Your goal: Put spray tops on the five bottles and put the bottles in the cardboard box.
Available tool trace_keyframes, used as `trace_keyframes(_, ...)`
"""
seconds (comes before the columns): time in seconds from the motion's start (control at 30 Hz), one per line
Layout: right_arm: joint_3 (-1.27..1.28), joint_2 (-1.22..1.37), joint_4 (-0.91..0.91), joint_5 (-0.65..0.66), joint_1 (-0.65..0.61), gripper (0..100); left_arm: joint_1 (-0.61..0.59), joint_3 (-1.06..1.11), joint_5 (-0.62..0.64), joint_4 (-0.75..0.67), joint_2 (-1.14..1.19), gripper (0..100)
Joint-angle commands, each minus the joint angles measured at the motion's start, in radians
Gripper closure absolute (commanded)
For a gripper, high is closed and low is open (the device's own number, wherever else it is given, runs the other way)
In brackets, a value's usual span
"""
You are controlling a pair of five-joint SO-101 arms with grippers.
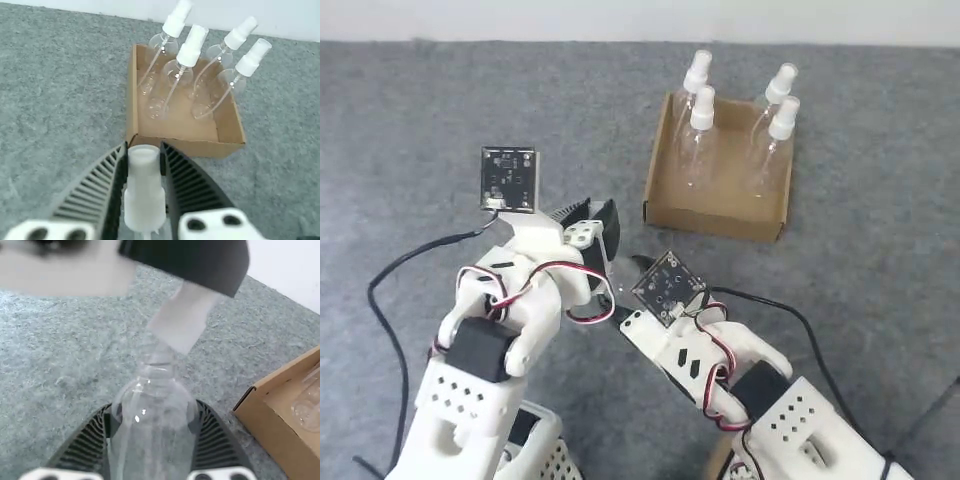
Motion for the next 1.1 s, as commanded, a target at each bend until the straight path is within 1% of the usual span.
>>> trace_keyframes(0.0,-0.017,-0.03,-0.036,-0.023,0.007,99.2,0.037,0.004,0.049,-0.014,-0.008,99)
trace_keyframes(0.2,-0.015,-0.03,-0.064,-0.025,0.033,99.2,0.038,0.004,0.054,-0.02,-0.028,99)
trace_keyframes(0.37,-0.014,-0.028,-0.065,-0.025,0.033,99.2,0.038,0.056,0.051,-0.02,-0.169,98)
trace_keyframes(0.43,-0.014,-0.028,-0.064,-0.025,0.033,99.2,0.04,0.107,0.049,-0.051,-0.222,95)
trace_keyframes(0.5,-0.014,-0.028,-0.062,-0.025,0.033,99.2,0.04,0.15,0.018,-0.087,-0.262,89)
trace_keyframes(0.6,-0.009,-0.028,-0.064,-0.025,0.033,99.2,0.04,0.16,-0.002,-0.097,-0.282,83)
trace_keyframes(0.73,0.005,-0.03,-0.07,-0.025,0.033,99.2,0.031,0.136,-0.005,-0.103,-0.29,83)
trace_keyframes(0.8,0.005,-0.03,-0.07,-0.025,0.033,99.2,-0.003,0.081,-0.008,-0.097,-0.284,83)
trace_keyframes(0.9,0.006,-0.03,-0.07,-0.025,0.033,99.2,-0.114,-0.004,-0.008,-0.103,-0.281,84)
trace_keyframes(0.97,0.006,-0.03,-0.07,-0.025,0.033,99.2,-0.163,-0.047,-0.026,-0.103,-0.281,85)
trace_keyframes(1.07,0.008,-0.03,-0.07,-0.025,0.033,99.2,-0.169,-0.073,-0.066,-0.104,-0.272,86)
